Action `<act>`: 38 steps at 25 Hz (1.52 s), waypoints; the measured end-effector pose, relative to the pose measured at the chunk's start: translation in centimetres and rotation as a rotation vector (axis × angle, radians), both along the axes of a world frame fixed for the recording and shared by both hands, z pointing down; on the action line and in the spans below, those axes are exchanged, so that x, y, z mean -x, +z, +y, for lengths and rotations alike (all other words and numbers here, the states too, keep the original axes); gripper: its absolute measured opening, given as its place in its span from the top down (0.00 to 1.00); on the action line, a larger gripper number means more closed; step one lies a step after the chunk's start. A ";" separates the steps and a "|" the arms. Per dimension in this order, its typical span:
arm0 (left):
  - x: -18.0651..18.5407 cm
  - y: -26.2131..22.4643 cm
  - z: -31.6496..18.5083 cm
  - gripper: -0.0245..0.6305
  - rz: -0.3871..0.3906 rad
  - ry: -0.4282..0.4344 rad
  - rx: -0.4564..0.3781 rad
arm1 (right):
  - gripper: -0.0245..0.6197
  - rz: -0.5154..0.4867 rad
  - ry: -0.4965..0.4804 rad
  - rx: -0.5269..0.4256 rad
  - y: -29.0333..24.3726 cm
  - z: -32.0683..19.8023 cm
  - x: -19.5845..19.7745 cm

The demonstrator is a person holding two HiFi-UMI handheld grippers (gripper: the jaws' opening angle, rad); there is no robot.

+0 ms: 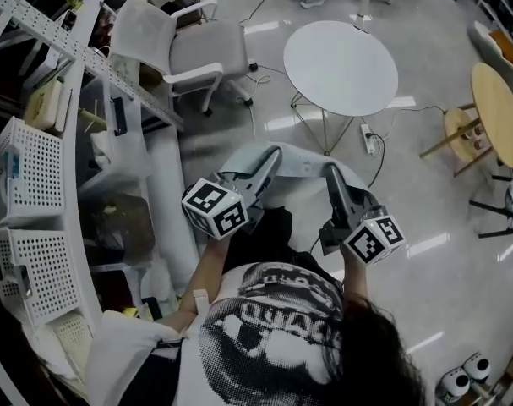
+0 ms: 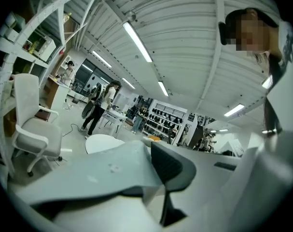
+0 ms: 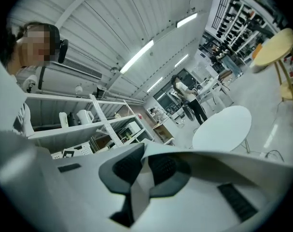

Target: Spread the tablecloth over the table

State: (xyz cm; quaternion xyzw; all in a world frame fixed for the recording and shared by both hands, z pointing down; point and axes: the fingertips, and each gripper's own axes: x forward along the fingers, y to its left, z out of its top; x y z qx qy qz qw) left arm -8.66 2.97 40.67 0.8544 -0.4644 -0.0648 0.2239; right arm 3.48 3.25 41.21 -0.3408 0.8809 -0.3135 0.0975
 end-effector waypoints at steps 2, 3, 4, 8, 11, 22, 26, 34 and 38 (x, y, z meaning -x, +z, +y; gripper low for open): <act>0.8 0.2 -2.5 0.88 -0.008 0.027 0.002 | 0.92 0.003 0.015 0.020 0.0 -2.1 0.8; 1.0 0.1 -3.8 0.88 -0.013 0.040 0.000 | 0.92 0.005 0.025 0.029 -0.1 -3.2 1.1; 1.2 0.1 -5.1 0.88 -0.019 0.053 -0.003 | 0.92 0.006 0.036 0.038 -0.1 -4.2 1.3; 1.3 0.0 -9.3 0.88 -0.037 0.108 -0.010 | 0.92 0.024 0.086 0.064 0.0 -7.6 1.6; 1.8 -0.1 -11.7 0.88 -0.036 0.144 -0.017 | 0.91 0.035 0.117 0.059 -0.1 -9.7 2.1; 1.1 -3.1 -18.3 0.88 -0.006 0.265 -0.094 | 0.91 0.032 0.194 -0.019 -3.1 -15.1 1.7; 0.0 -4.7 -20.6 0.88 -0.010 0.316 -0.137 | 0.91 0.039 0.205 -0.059 -4.8 -16.9 0.8; -2.3 -8.3 -27.3 0.87 0.007 0.375 -0.159 | 0.91 0.061 0.178 -0.160 -9.2 -22.9 -1.1; -4.0 -10.0 -32.4 0.87 0.000 0.391 -0.185 | 0.92 0.038 0.177 -0.197 -10.9 -27.8 -2.8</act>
